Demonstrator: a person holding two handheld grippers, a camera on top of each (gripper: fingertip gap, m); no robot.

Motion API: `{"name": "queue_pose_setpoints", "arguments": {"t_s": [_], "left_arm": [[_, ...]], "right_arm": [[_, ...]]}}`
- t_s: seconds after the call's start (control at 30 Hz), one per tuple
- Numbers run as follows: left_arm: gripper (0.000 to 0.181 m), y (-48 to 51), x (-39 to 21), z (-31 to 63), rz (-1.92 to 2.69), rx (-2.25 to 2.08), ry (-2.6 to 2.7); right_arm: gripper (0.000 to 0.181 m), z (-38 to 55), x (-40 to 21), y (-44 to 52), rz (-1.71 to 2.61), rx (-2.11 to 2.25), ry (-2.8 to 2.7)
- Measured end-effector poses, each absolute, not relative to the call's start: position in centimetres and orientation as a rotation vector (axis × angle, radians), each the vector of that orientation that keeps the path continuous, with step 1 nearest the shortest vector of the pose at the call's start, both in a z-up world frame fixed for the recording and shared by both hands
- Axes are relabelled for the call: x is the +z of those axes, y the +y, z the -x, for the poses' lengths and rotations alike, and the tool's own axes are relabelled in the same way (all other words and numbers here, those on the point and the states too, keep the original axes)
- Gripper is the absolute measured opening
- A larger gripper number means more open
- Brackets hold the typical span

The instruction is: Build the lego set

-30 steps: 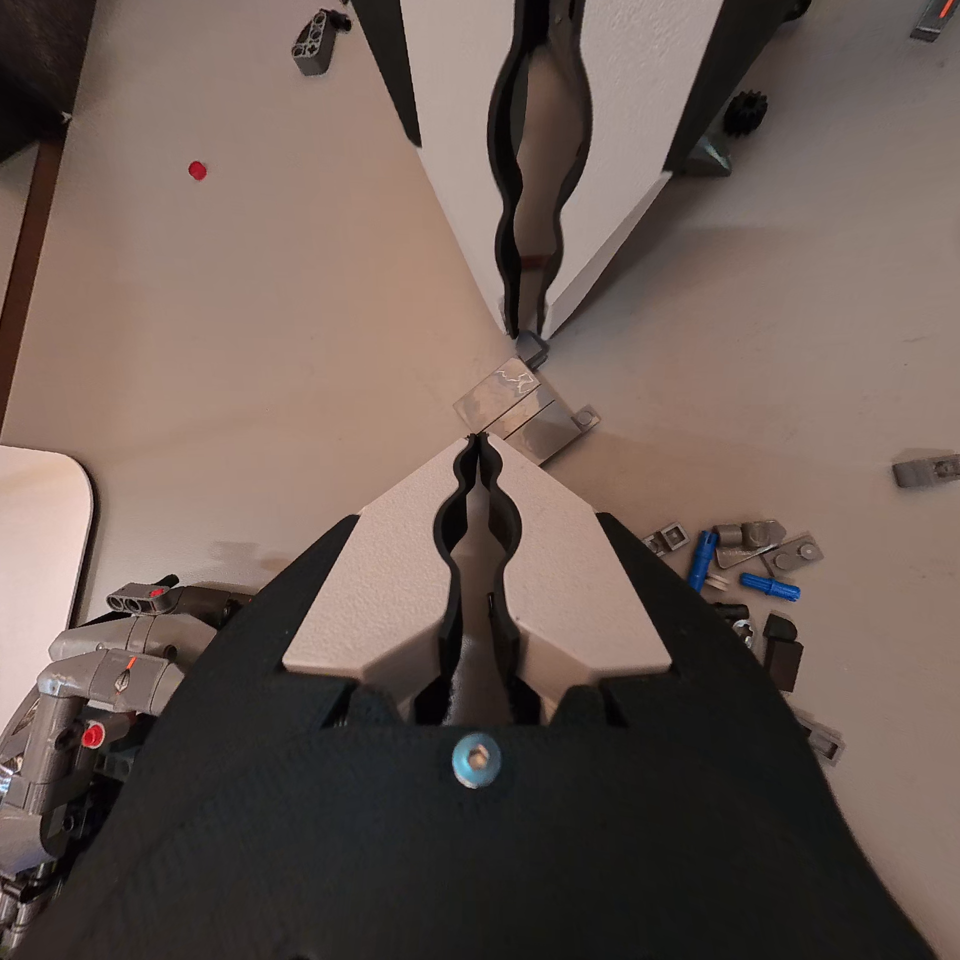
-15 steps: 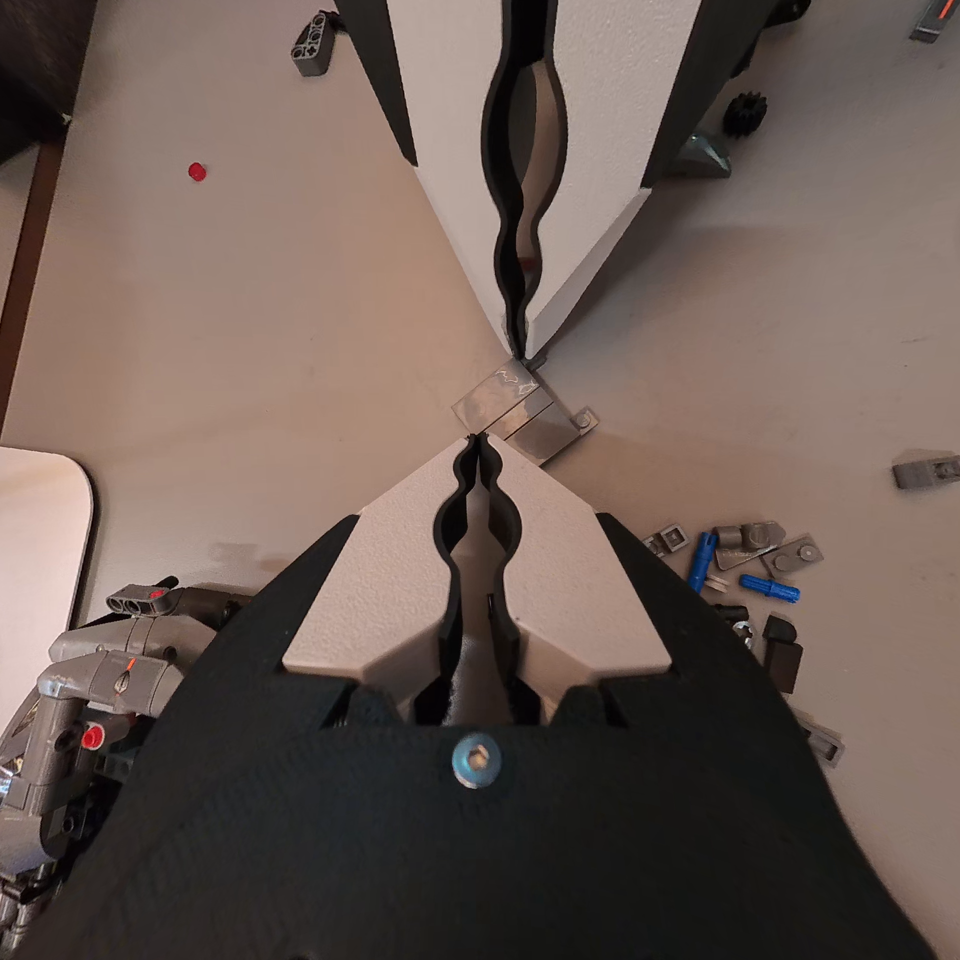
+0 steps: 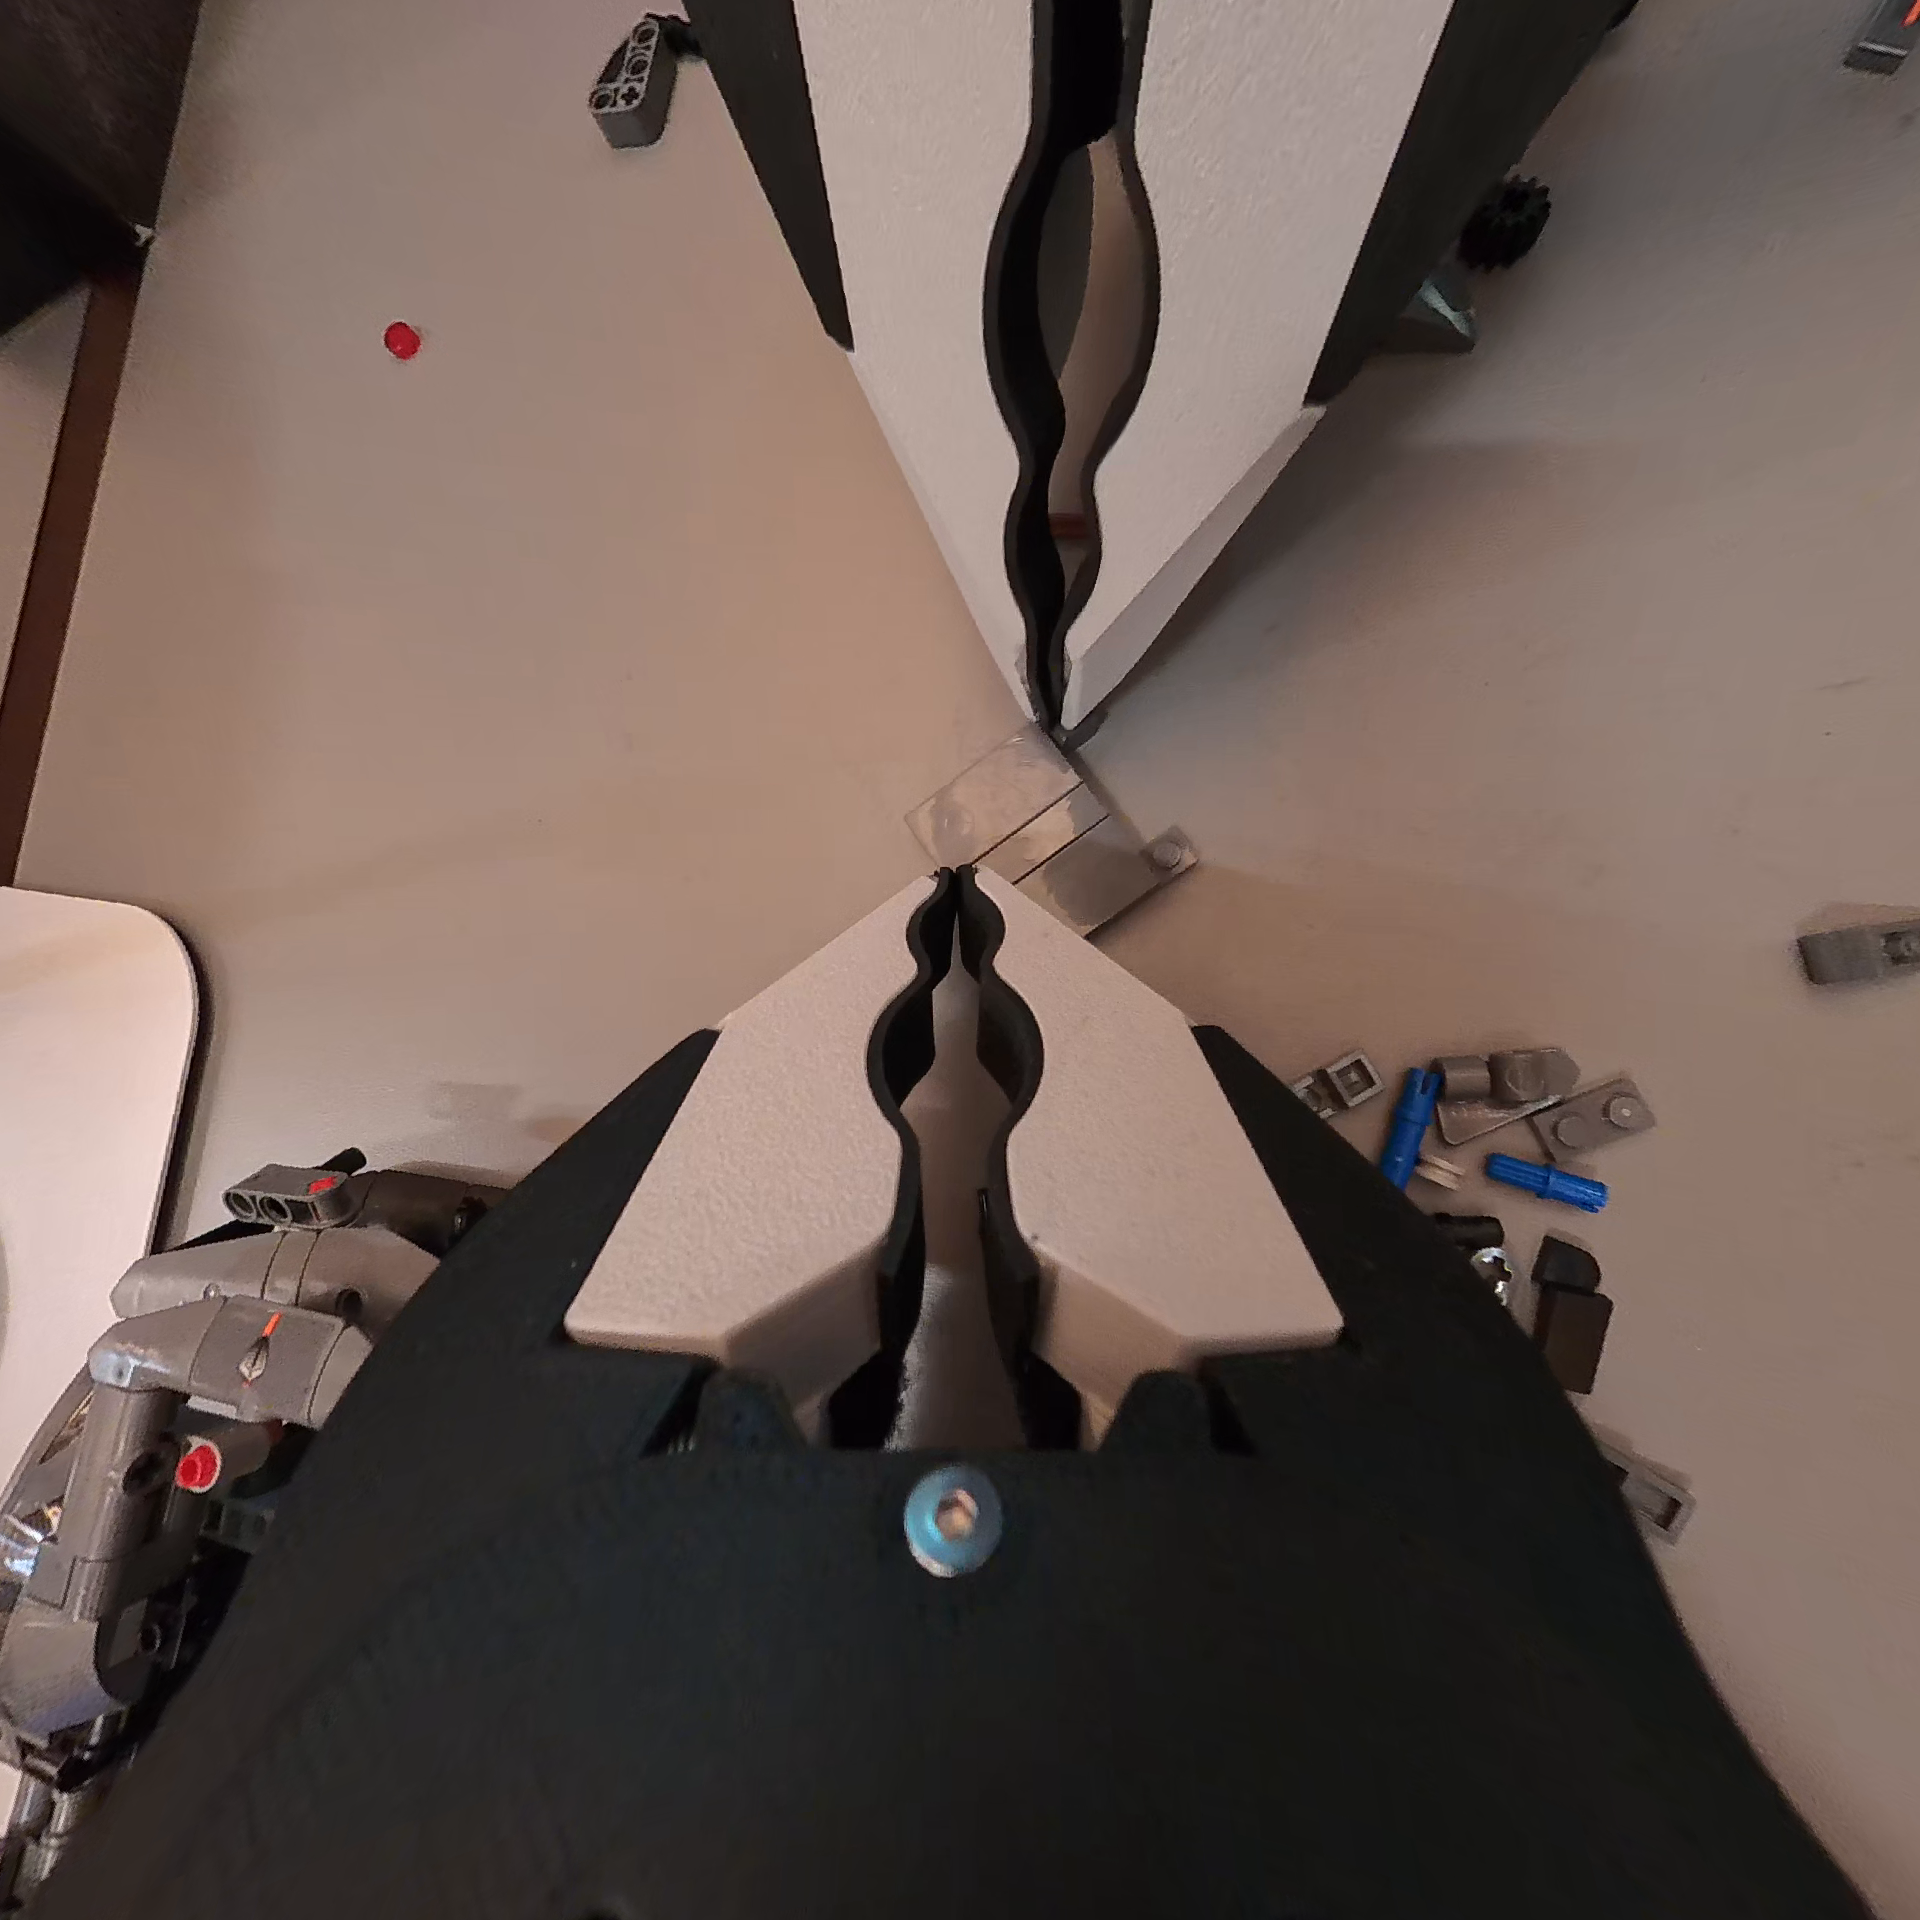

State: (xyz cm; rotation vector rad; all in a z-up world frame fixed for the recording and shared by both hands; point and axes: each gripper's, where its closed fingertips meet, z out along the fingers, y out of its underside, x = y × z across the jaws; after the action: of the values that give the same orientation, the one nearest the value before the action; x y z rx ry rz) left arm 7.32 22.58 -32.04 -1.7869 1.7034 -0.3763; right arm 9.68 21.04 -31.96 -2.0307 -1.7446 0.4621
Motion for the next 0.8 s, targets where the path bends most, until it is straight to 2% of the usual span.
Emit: {"name": "queue_pose_setpoints", "arguments": {"t_s": [0.8], "left_arm": [[0.000, 22.31, -32.04, -8.10, 1.770, -0.367, 1.701]], "right_arm": [[0.000, -9.35, -31.97, 21.32, 2.129, 0.481, -1.659]]}}
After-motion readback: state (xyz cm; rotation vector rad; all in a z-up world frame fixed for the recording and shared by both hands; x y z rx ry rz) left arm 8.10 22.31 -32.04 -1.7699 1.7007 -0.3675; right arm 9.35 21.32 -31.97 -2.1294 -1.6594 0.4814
